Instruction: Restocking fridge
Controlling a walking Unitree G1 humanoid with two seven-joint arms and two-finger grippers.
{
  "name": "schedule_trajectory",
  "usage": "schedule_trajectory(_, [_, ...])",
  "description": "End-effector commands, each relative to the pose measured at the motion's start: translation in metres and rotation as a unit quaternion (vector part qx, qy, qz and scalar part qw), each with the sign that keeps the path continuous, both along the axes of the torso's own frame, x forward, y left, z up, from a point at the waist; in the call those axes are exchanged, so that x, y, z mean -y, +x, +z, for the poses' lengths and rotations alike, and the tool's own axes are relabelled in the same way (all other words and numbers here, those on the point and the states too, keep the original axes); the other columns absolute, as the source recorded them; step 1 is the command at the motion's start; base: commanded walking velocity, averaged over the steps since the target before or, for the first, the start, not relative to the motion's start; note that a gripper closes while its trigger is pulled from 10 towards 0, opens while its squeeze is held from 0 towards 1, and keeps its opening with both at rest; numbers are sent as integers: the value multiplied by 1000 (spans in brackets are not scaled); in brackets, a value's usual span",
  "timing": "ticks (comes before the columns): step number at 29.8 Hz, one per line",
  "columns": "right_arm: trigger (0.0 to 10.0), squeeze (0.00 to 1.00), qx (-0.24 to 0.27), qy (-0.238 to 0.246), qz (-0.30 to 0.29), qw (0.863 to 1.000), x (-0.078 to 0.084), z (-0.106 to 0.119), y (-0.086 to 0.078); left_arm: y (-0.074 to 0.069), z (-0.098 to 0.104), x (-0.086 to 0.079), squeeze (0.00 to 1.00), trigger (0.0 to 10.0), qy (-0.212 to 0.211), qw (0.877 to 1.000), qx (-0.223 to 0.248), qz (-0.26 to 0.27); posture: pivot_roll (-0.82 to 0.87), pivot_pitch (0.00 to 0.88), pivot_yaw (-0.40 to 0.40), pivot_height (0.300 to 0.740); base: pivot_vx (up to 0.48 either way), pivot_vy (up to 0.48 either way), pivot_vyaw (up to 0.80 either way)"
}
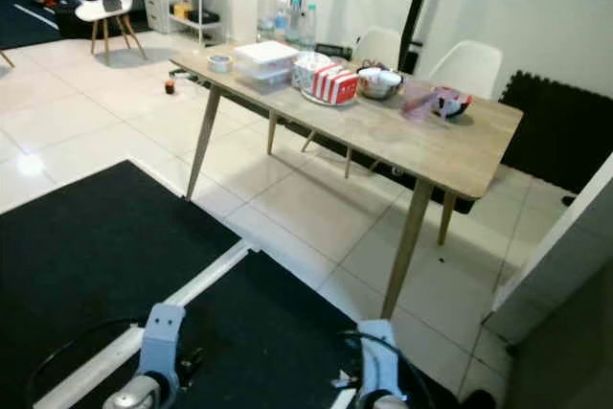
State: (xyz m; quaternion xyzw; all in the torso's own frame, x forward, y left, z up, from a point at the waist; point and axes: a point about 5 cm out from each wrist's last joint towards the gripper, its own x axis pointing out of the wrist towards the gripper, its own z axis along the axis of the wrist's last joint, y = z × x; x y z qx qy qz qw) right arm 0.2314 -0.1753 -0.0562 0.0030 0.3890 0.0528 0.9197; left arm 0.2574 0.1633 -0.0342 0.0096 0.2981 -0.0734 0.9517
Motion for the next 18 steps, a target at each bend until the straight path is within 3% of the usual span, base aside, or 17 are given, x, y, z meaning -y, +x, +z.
schedule_trajectory(1, [10000,0,1,-7,-12,1000,7,1,0,-2,-2,4,0,10000,-3,1000,-6,-4,-23,0,-54,740,240,0,0])
schedule_trajectory(18, [10000,0,1,2,-20,1000,0,0,1,-3,-3,2,0,10000,-1,1000,-9,-11,-16,0,-36,740,226,0,0])
